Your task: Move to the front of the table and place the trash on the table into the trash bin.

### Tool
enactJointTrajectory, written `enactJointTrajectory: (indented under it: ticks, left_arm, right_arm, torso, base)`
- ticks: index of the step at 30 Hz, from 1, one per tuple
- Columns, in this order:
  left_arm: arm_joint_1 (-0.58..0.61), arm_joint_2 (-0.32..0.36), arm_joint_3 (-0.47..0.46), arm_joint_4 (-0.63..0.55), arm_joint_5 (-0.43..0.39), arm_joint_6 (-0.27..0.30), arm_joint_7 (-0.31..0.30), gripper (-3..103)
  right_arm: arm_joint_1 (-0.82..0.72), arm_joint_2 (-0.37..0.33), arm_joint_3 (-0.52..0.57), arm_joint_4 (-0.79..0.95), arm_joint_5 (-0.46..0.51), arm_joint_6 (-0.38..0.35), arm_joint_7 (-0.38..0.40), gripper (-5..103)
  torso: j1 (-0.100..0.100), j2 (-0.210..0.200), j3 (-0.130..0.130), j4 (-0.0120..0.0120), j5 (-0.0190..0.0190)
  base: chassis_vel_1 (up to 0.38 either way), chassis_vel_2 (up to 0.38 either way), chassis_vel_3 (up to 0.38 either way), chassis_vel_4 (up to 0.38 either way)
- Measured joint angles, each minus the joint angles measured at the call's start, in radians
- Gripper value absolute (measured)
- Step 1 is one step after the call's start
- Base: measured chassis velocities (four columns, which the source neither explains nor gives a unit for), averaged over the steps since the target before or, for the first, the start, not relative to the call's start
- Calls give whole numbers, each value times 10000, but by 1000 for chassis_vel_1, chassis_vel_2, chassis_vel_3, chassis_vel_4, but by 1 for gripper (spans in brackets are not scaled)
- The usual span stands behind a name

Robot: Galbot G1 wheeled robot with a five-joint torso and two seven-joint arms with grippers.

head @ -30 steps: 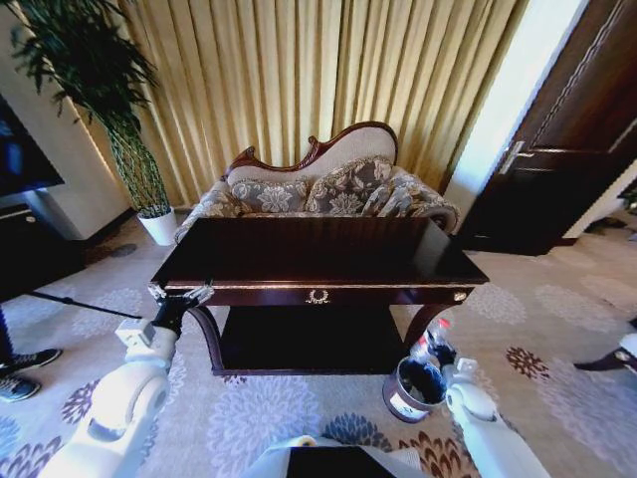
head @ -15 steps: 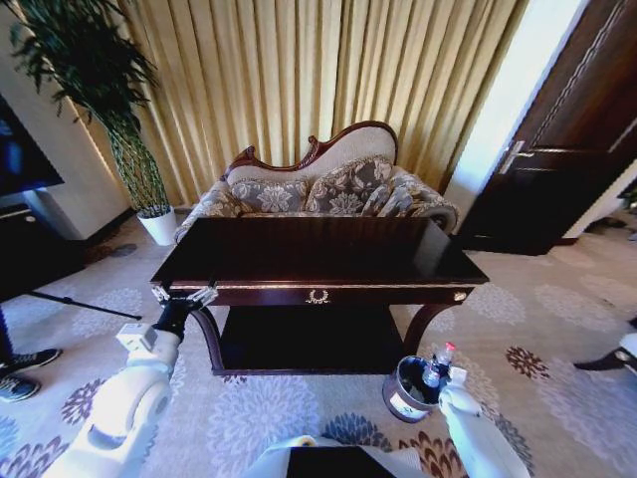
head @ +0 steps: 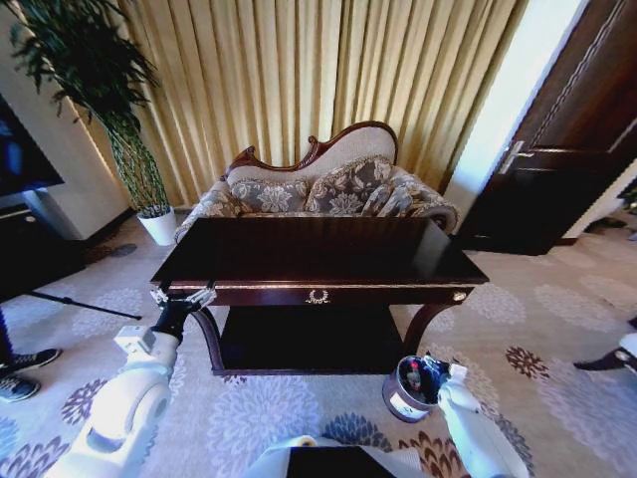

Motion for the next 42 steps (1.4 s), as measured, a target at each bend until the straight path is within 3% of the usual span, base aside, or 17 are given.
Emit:
enactJointTrajectory:
  ticks: [21,25,31,35,36,38,41,42]
  left_arm:
    - [-25,12,-12,52,2,-88,5,100]
    - [-29,44,-12,33,2,-92,5,100]
    - [-38,122,-66,51,-6,-140,10,100]
    - [-42,183,-109,105,-16,-154,6,100]
    - [-42,183,-109,105,-16,-154,6,100]
    - [-69,188,-106,134,-20,-154,8,100]
    - [-133,150,-35,185,-22,-154,9,100]
    - [-133,150,-35,185,-22,-154,9,100]
  right_arm:
    - [-340,26,132,475,8,-34,-35,100]
    - [-841,-22,162,1252,495,-158,-87,100]
    - [-1855,-259,612,3984,1707,-337,-109,100]
    - [-2620,-453,1405,6729,2235,-968,-107,100]
    - [-2620,-453,1405,6729,2235,-968,-107,100]
    - [-3028,-523,1794,8108,2424,-1376,-150,100]
    - [-3981,-437,2203,10502,2550,-2066,-193,100]
    - [-3981,-437,2203,10502,2550,-2066,-193,100]
  torso:
    - [0,0,0,1,1]
    - [0,0,0,-3,4]
    - [0,0,-1,3,2]
    - [0,0,-1,0,-1]
    - [0,0,-1,0,-1]
    - [0,1,-2,5,-5]
    - [0,2,-2,-4,-3]
    - [0,2,-2,-4,-3]
  base:
    - [0,0,0,0]
    - [0,0,0,0]
    - [0,0,0,0]
    - [0,0,0,0]
    - [0,0,0,0]
    - [0,0,0,0]
    - [0,0,0,0]
    - [0,0,0,0]
